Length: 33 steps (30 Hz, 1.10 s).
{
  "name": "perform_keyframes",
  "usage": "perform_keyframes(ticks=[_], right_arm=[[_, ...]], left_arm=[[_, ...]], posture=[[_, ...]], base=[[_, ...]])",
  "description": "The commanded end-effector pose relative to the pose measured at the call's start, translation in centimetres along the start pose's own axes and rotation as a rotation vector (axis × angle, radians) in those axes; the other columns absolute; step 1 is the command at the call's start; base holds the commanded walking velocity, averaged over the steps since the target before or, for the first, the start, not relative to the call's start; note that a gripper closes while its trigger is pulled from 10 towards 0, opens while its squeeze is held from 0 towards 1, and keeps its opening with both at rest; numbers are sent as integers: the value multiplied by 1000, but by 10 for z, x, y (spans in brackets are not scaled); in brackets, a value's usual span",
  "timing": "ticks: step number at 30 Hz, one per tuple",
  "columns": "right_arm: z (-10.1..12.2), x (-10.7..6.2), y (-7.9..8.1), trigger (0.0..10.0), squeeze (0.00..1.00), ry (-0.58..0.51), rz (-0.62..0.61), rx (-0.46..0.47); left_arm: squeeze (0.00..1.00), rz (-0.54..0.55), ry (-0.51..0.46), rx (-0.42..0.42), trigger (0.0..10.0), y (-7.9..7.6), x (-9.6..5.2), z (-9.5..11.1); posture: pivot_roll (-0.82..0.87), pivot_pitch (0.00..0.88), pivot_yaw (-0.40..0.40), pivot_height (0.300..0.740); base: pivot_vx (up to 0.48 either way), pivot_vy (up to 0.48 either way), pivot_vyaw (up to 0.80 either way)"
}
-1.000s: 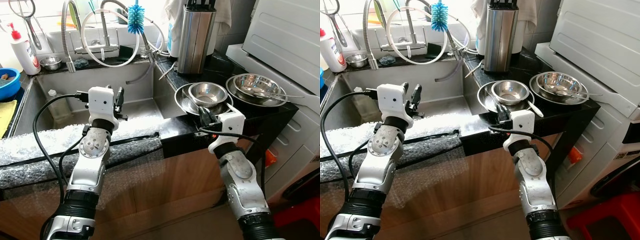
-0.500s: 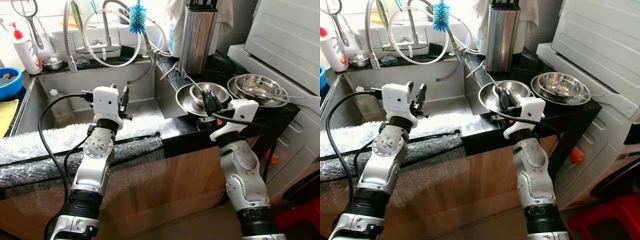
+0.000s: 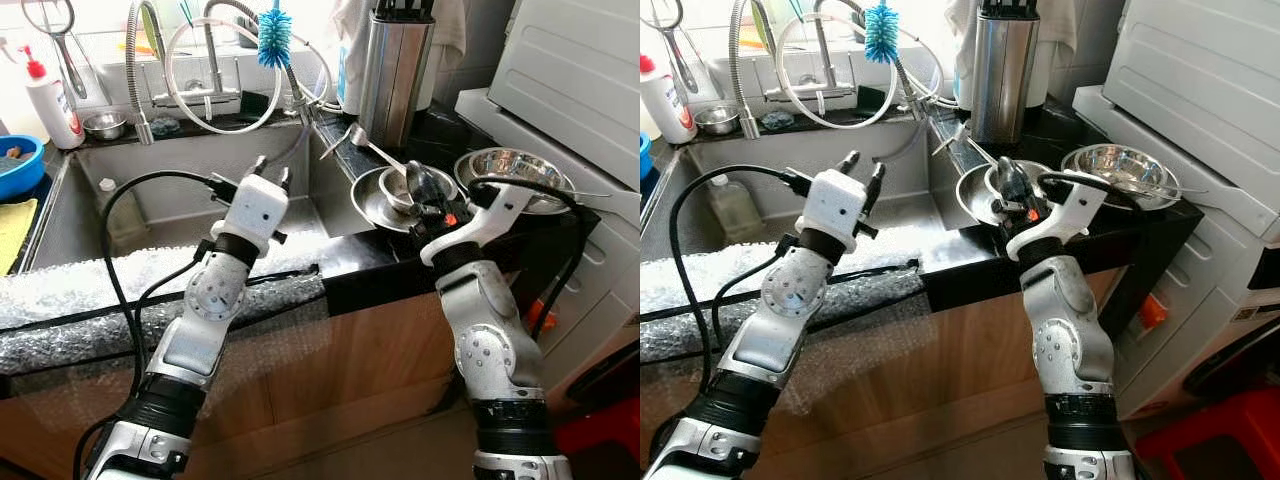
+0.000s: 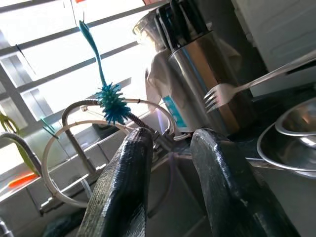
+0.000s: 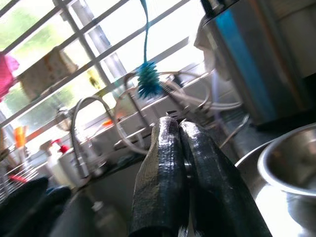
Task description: Kitchen organization
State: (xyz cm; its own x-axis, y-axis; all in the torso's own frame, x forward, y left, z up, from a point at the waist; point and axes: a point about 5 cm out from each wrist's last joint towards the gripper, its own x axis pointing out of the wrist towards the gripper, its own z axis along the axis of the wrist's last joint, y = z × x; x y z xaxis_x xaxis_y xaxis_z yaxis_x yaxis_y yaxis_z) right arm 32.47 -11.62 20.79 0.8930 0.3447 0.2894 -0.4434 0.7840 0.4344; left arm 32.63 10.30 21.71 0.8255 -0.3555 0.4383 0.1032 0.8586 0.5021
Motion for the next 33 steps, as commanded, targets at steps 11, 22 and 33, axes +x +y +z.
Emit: perform_keyframes(ticks=[11,22,33], right_arm=[[-1,-2,27,10000,0,125,170,1],[-3,-6,35,10000,0,178,205,-2],[-6,-10,43,10000,0,226,247,-18]], left_arm=[[0,-90,-44,118,10000,-11,2,3],[0,-117,-33,146,10000,-14,1,-1],[0,-136,-37,141,10000,-16,2,-2]], posture=[[-80,0,-53,740],[-82,0,-43,740],[-87,0,-35,740]], base=[[0,0,0],[0,0,0],[0,0,0]])
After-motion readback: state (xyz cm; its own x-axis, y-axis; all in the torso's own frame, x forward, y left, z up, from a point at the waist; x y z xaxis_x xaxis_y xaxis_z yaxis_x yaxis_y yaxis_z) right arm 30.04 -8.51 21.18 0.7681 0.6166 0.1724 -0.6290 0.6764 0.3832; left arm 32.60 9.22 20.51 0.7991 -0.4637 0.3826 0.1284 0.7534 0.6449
